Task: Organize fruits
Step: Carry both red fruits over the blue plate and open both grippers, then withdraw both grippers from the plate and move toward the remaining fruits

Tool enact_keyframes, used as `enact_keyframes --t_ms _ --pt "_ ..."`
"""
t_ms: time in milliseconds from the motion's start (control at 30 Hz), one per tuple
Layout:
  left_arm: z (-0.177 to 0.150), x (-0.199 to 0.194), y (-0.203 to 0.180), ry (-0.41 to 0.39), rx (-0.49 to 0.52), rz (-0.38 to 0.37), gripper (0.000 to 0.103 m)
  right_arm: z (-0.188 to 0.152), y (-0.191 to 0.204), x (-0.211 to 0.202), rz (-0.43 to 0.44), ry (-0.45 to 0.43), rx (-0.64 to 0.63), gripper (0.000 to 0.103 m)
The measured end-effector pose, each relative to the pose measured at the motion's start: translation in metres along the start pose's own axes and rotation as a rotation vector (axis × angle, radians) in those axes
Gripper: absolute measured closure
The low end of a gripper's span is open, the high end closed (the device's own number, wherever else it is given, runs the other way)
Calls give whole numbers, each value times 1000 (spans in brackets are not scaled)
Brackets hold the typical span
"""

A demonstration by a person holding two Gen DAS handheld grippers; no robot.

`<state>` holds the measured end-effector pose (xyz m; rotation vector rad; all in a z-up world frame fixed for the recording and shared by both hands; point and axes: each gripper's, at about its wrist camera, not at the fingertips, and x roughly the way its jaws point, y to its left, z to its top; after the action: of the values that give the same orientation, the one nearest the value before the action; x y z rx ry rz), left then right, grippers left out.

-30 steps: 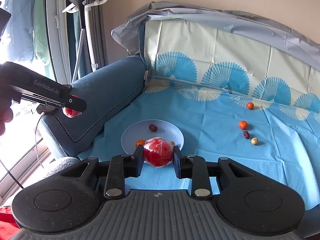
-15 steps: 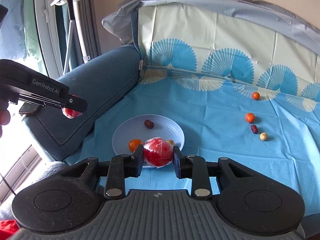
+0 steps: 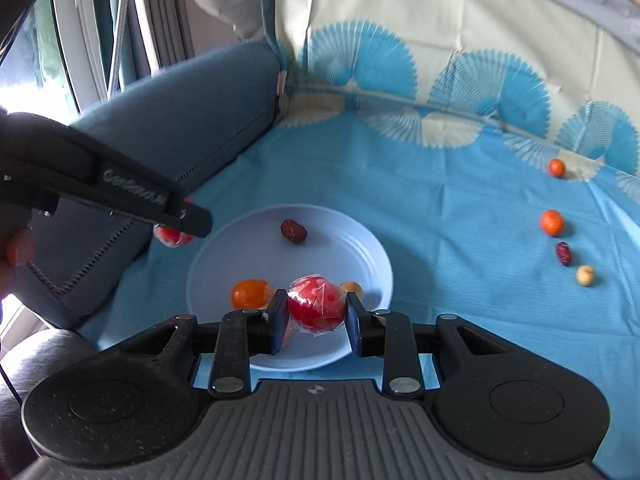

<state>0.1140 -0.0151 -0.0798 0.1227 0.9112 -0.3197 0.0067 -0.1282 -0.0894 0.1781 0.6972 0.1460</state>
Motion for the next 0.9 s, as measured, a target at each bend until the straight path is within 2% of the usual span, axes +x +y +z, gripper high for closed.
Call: enact_keyframes --t_ms 267,300,333,367,400,433,467,533,667,800,900 --pt "5 62 2 89 39 19 71 -5 -7 56 -5 83 -13 72" --pt "5 66 3 98 42 9 64 -5 -7 60 -8 89 -15 71" --pt "6 68 5 106 43 -1 45 -6 -7 63 -8 95 -17 71" --pt "8 67 7 99 36 5 33 -5 -8 66 -1 100 -16 69" --pt "9 63 9 75 24 14 11 -3 -8 67 5 99 -14 64" --pt "10 55 11 35 9 27 0 -1 -9 66 1 93 -12 46" --pt "10 45 13 -2 -5 41 0 1 -10 63 -7 81 -10 29" --pt "9 26 18 -34 -13 55 0 4 -11 52 -21 57 -7 16" --pt "-13 -13 28 -25 -22 109 0 -2 -13 12 -6 62 6 9" --pt "-39 -44 30 69 -75 157 0 -18 -3 -34 15 83 18 6" --pt "-62 -71 29 102 -138 126 0 -27 9 -69 18 75 35 4"
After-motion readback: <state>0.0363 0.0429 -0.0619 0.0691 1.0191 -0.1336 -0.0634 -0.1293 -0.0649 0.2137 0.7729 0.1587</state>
